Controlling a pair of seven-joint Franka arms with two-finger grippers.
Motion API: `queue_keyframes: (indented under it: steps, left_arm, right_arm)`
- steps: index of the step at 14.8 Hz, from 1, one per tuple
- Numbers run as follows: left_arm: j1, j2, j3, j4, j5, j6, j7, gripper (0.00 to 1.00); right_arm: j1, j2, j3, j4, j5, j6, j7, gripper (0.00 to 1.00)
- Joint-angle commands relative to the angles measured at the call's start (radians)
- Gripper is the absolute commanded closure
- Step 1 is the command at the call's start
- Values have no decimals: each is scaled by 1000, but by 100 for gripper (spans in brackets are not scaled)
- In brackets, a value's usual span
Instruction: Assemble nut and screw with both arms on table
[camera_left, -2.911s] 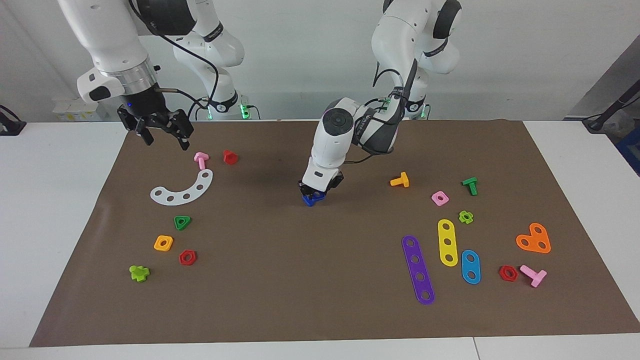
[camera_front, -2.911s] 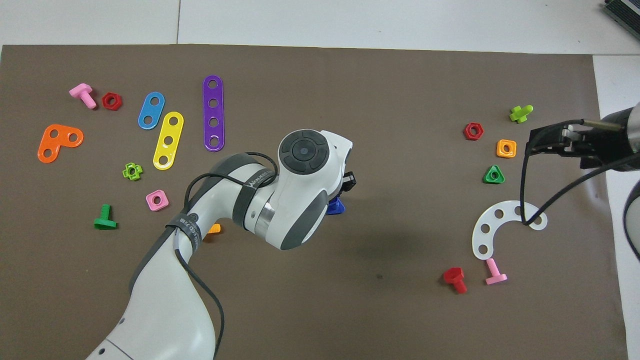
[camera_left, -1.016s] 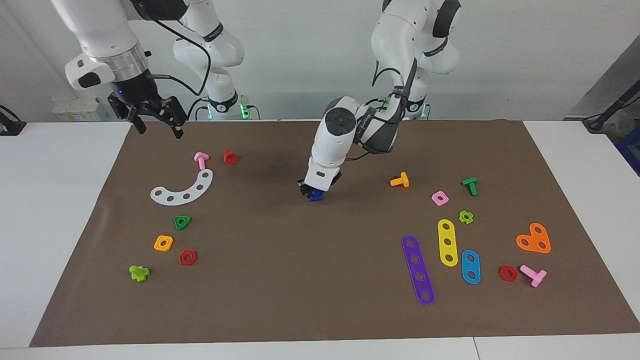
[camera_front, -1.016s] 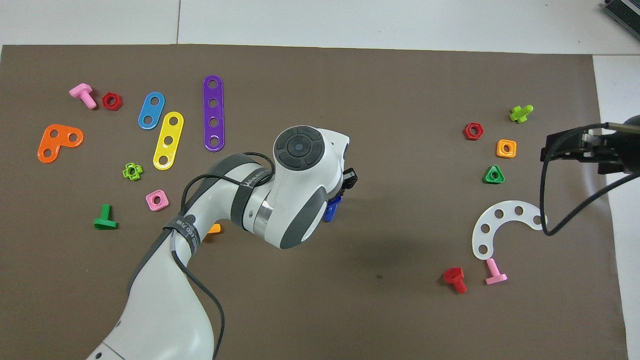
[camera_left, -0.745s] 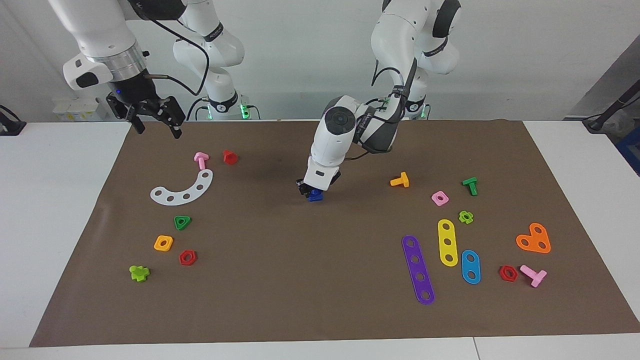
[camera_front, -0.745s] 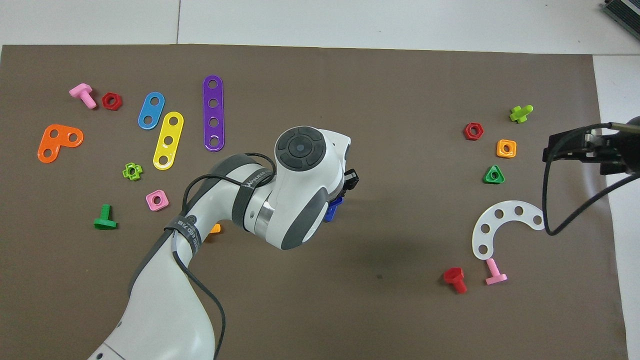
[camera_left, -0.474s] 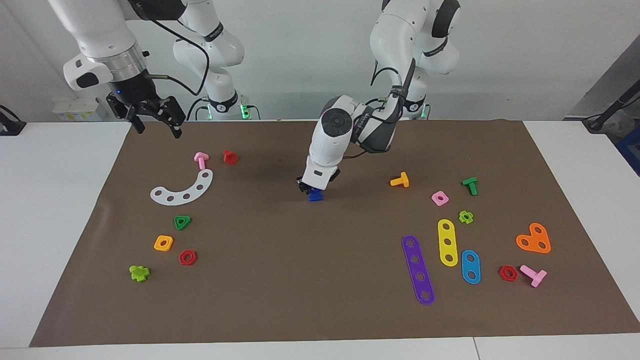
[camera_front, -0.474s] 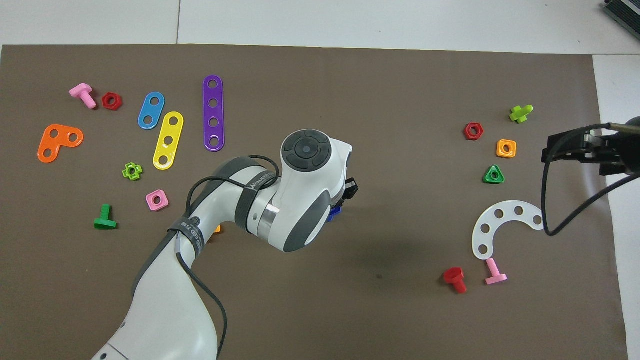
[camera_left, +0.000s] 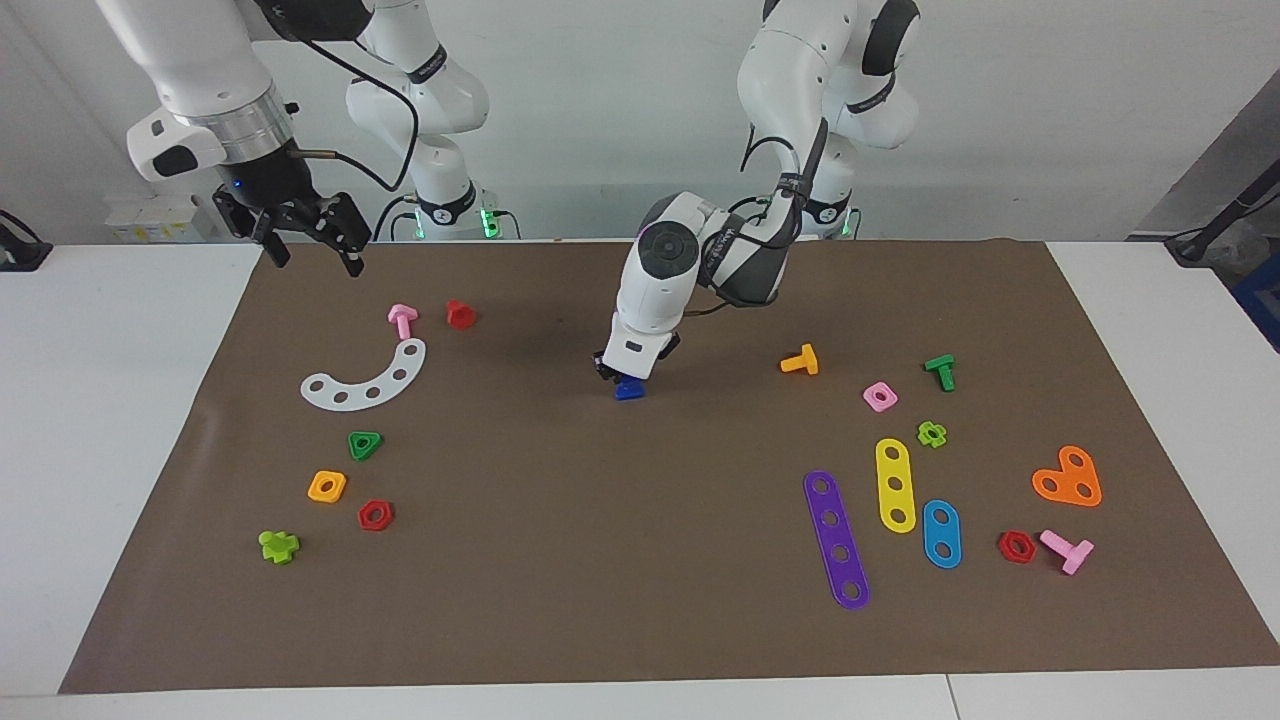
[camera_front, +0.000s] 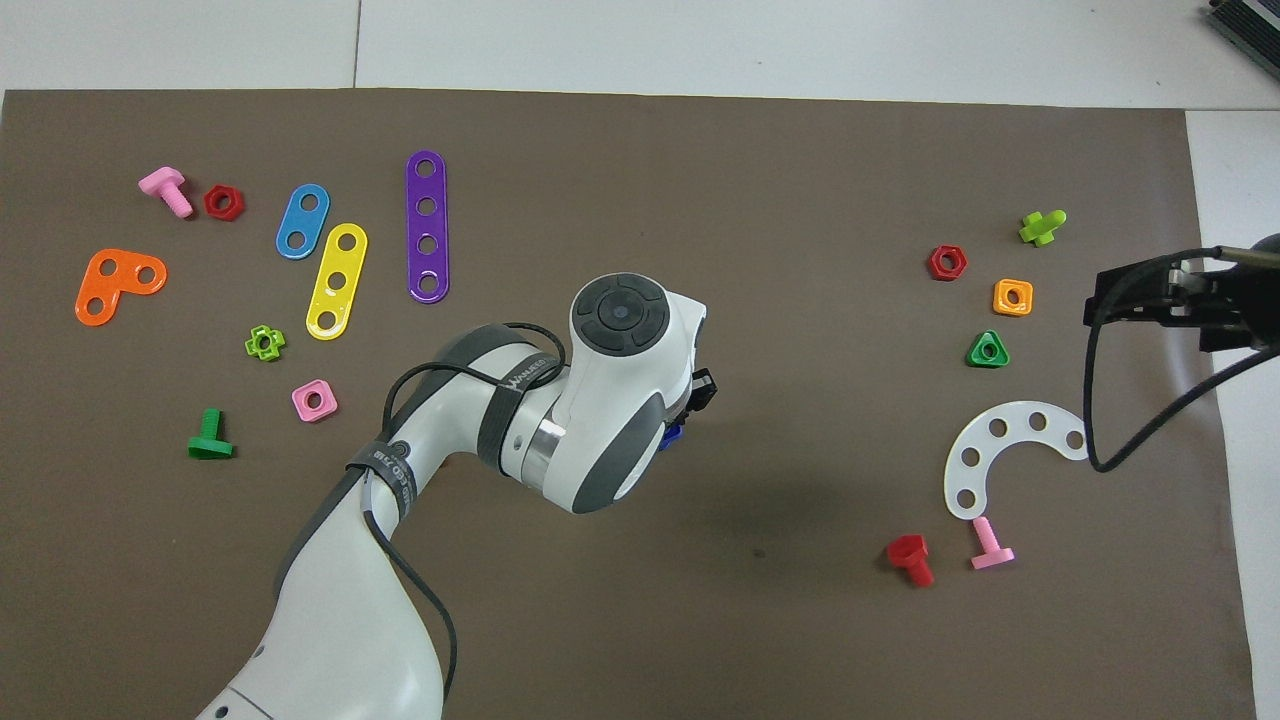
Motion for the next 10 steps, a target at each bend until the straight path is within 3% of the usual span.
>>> queue_keyframes:
  steps: [1, 4, 5, 6, 7, 10]
  left_arm:
    - [-14, -36, 13, -72, -11, 49, -5, 100]
    - [-18, -48, 13, -108, 4, 81, -3, 100]
    - [-14, -49, 12, -104, 4, 77, 0, 90]
    - [-14, -47, 12, -99, 6, 81, -3, 13]
    - [-18, -47, 13, -93, 10, 77, -3, 0]
    - [11, -42, 16, 12, 15, -1, -2, 0]
  right_arm:
    - [4, -20, -9, -17, 17, -12, -29, 0]
    - [3, -20, -9, -17, 17, -12, -29, 0]
    - [4, -20, -9, -17, 17, -12, -29, 0]
    - [3, -20, -9, -17, 17, -12, -29, 0]
    - [3, -20, -9, -17, 17, -12, -29, 0]
    - [4, -20, -9, -17, 18, -12, -29, 0]
